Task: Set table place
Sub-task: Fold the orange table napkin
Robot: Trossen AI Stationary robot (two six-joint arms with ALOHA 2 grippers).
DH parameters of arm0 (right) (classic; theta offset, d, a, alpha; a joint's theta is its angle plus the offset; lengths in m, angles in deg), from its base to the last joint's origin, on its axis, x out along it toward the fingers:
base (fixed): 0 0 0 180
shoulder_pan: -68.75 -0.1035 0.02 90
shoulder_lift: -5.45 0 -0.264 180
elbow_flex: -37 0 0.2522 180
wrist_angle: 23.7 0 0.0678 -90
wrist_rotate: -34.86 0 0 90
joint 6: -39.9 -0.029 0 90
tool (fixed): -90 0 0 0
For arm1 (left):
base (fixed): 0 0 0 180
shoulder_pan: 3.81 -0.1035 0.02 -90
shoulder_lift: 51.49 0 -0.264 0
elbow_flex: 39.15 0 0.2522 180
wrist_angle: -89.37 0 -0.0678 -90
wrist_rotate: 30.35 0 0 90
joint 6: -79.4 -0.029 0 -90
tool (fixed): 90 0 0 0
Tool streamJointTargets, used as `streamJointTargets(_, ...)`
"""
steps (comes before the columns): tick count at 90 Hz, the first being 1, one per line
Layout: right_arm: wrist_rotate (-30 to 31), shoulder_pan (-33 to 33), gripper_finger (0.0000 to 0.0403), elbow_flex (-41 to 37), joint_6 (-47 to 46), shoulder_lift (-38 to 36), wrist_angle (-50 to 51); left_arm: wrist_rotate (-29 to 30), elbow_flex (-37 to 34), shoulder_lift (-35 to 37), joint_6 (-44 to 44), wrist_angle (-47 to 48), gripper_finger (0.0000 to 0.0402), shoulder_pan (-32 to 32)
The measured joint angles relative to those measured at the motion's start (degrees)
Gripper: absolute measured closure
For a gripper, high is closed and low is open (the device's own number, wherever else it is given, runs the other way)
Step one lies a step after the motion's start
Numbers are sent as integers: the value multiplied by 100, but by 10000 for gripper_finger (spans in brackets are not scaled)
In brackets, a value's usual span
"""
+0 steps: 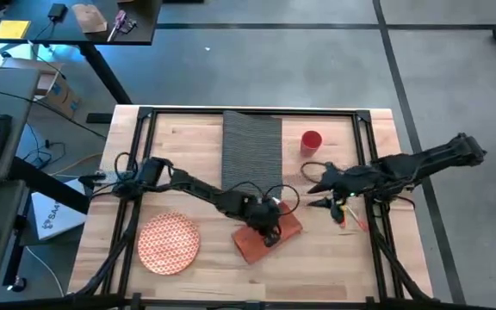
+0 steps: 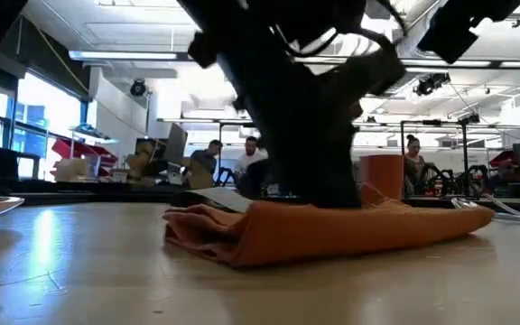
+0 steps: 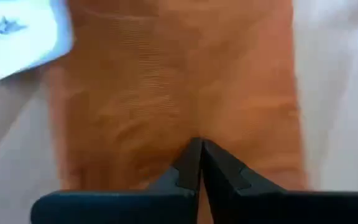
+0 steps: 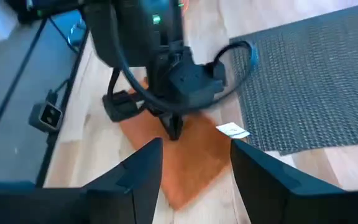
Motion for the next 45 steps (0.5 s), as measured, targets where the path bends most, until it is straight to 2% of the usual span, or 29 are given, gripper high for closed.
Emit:
streamJointTargets(8, 16, 0, 239, -2, -10, -173, 255, 334, 17, 74, 1140, 549, 401, 204)
streamJointTargets(18, 152, 7, 244, -2, 115, -241, 364, 780, 5, 254, 2612, 1656, 401, 595)
streamJointTargets(27, 233, 15, 250, -2, 317, -187, 315, 937, -4, 361, 3771, 2733, 401, 911)
streamJointTargets(34, 230, 59, 255, -4, 438, -111, 232, 1027, -9, 413, 4123, 3264, 401, 1088)
streamJointTargets(45, 220, 160, 261, -4, 496, 8, 56, 988, -26, 459, 4181, 3874, 401, 1123)
